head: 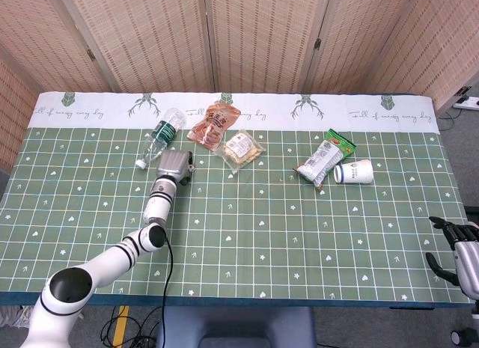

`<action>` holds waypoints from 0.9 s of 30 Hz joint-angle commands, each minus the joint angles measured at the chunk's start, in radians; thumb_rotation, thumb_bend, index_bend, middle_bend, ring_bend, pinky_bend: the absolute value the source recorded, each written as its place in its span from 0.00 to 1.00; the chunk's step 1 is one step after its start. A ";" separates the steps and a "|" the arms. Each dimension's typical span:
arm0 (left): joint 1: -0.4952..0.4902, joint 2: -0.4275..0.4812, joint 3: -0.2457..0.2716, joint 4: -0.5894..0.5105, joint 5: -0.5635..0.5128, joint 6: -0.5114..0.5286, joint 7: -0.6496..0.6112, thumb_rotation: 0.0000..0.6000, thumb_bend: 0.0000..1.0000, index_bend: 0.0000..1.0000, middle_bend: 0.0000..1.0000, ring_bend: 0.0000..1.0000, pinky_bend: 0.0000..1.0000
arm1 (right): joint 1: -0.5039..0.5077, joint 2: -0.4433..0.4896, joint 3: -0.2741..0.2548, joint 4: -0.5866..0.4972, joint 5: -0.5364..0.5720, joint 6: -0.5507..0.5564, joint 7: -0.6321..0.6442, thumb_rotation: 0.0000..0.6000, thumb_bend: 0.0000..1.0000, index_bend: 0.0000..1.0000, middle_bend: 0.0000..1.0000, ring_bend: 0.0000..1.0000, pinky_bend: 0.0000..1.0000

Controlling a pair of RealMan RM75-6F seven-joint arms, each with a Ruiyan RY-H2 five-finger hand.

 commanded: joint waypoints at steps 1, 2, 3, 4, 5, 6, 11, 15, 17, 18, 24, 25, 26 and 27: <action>0.001 0.000 0.001 -0.001 -0.004 -0.006 0.002 1.00 0.33 0.41 1.00 0.88 0.93 | 0.000 -0.001 0.000 0.001 0.001 -0.002 0.001 1.00 0.25 0.23 0.33 0.32 0.27; 0.002 0.001 0.001 -0.003 -0.008 -0.009 0.004 1.00 0.34 0.41 1.00 0.88 0.93 | 0.000 -0.001 0.000 0.002 0.001 -0.002 0.001 1.00 0.25 0.23 0.33 0.32 0.27; 0.001 0.003 0.002 -0.004 -0.010 -0.010 0.006 1.00 0.34 0.42 1.00 0.88 0.93 | 0.000 -0.001 0.000 0.002 0.000 -0.002 0.001 1.00 0.25 0.23 0.33 0.32 0.27; 0.001 0.004 0.001 -0.007 -0.012 -0.010 0.006 1.00 0.35 0.42 1.00 0.88 0.93 | 0.000 -0.001 0.000 0.002 0.000 -0.001 0.001 1.00 0.25 0.23 0.33 0.32 0.27; 0.001 0.007 0.000 -0.012 -0.013 -0.009 0.005 1.00 0.36 0.43 1.00 0.88 0.93 | -0.001 -0.001 0.001 0.002 -0.001 0.000 0.001 1.00 0.25 0.23 0.33 0.32 0.27; 0.001 0.009 -0.001 -0.017 -0.012 -0.006 0.003 1.00 0.36 0.43 1.00 0.88 0.93 | -0.001 0.000 0.000 0.002 -0.002 0.001 0.001 1.00 0.25 0.23 0.33 0.32 0.27; 0.008 0.029 -0.003 -0.058 0.001 -0.002 -0.019 1.00 0.39 0.47 1.00 0.88 0.93 | -0.004 -0.001 0.000 0.005 -0.001 0.003 0.006 1.00 0.25 0.23 0.33 0.32 0.27; 0.008 0.032 0.002 -0.072 0.001 0.005 -0.021 1.00 0.39 0.47 1.00 0.88 0.93 | -0.005 -0.002 0.000 0.010 -0.001 0.003 0.011 1.00 0.25 0.23 0.33 0.32 0.27; 0.004 0.029 0.004 -0.070 -0.002 0.008 -0.019 1.00 0.39 0.47 1.00 0.88 0.93 | -0.005 -0.002 0.001 0.012 0.000 0.002 0.013 1.00 0.25 0.23 0.33 0.32 0.27; 0.003 0.027 0.004 -0.068 -0.004 0.009 -0.018 1.00 0.39 0.47 1.00 0.88 0.93 | -0.006 -0.002 0.001 0.012 0.000 0.002 0.014 1.00 0.25 0.23 0.33 0.32 0.27; -0.007 0.016 0.007 -0.049 -0.014 0.009 -0.011 1.00 0.39 0.50 1.00 0.88 0.93 | -0.009 -0.003 0.001 0.015 0.004 0.002 0.017 1.00 0.25 0.23 0.33 0.32 0.27; -0.007 0.014 0.007 -0.046 -0.015 0.009 -0.011 1.00 0.39 0.50 1.00 0.88 0.93 | -0.009 -0.003 0.001 0.016 0.004 0.003 0.017 1.00 0.25 0.23 0.33 0.32 0.27; -0.008 0.011 0.008 -0.041 -0.016 0.008 -0.010 1.00 0.39 0.51 1.00 0.88 0.93 | -0.010 -0.003 0.001 0.015 0.005 0.003 0.017 1.00 0.25 0.23 0.33 0.32 0.27; -0.009 0.009 0.009 -0.037 -0.016 0.007 -0.009 1.00 0.39 0.52 1.00 0.88 0.93 | -0.010 -0.002 0.001 0.015 0.005 0.004 0.016 1.00 0.25 0.23 0.33 0.32 0.27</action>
